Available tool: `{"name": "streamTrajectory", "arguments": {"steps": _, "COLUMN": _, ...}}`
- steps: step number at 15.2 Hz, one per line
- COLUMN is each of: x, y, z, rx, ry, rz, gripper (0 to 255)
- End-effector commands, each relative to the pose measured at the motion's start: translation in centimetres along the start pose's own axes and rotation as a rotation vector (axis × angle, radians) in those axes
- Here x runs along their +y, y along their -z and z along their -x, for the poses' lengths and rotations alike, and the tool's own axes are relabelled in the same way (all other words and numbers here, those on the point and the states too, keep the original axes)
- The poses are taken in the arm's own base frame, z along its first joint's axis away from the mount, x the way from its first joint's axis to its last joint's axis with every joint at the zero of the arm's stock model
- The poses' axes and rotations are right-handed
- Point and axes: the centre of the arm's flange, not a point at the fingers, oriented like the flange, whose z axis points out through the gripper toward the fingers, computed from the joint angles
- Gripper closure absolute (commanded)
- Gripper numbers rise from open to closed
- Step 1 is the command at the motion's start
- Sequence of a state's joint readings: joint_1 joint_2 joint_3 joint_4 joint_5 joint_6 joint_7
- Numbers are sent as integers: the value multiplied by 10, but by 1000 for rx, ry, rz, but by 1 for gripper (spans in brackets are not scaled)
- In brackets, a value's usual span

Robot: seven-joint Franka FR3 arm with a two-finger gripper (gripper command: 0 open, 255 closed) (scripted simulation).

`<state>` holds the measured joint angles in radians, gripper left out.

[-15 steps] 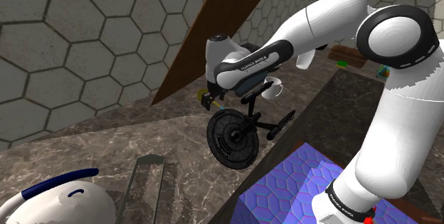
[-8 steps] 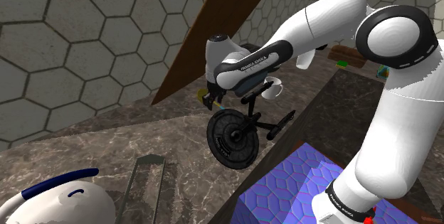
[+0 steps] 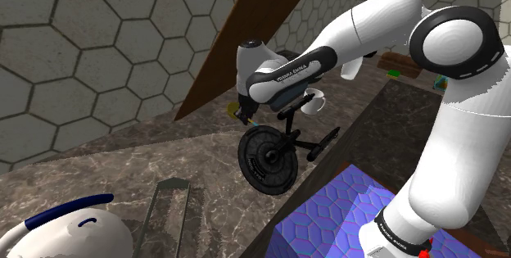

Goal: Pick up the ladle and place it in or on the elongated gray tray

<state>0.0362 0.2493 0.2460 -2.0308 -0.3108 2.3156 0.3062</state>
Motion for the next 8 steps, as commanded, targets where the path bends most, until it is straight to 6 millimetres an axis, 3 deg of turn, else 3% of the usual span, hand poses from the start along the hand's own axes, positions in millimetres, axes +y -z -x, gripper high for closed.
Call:
{"name": "streamTrajectory", "arguments": {"steps": 1, "x": 0, "y": 0, "z": 0, "rx": -1, "ry": 0, "rz": 0, "gripper": 255}}
{"name": "streamTrajectory", "arguments": {"steps": 8, "x": 6, "y": 36, "z": -3, "rx": -1, "ry": 0, "rz": 0, "gripper": 255}}
